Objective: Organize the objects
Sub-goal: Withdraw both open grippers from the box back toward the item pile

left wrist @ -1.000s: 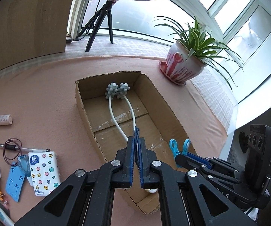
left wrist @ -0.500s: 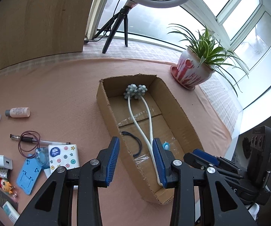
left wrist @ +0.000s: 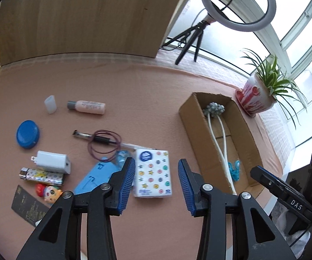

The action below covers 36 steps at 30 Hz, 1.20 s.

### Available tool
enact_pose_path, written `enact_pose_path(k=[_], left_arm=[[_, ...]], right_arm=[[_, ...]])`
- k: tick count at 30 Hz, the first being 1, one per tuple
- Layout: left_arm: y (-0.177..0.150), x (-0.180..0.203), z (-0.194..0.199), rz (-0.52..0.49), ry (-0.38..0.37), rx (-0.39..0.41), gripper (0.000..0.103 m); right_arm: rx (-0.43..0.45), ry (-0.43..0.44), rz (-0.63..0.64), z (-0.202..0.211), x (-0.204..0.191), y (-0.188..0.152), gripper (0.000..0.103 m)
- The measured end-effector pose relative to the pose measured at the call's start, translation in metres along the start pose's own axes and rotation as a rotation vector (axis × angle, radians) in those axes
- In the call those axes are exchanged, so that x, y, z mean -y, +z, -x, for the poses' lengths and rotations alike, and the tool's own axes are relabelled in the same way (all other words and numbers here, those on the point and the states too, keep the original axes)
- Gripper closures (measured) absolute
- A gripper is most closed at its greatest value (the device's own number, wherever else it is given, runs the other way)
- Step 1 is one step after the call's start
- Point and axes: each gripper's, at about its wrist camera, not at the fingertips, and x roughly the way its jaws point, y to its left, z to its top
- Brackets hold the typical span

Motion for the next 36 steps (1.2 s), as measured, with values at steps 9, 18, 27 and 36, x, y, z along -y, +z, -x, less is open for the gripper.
enact_pose_path(k=[9, 18, 27, 36], left_arm=[[-0.006, -0.088, 0.033, 0.123, 0.09, 0.041, 0.055], [-0.013, -0.145, 0.055, 0.21, 0.129, 0.072, 0.05], [-0.019, -0.17, 0.063, 0.243, 0.134, 0.07, 0.043], [-0.033, -0.171, 0.051, 0.23, 0.12, 0.022, 0.043]], right_arm=[[-0.011, 0.058, 0.058, -0.017, -0.049, 0.001, 0.06], [-0.068, 0.103, 0.122, -0.041, -0.093, 0.004, 0.06], [-0.136, 0.145, 0.166, -0.06, -0.124, 0.004, 0.06], [-0.24, 0.202, 0.141, -0.086, -0.14, -0.004, 0.06]])
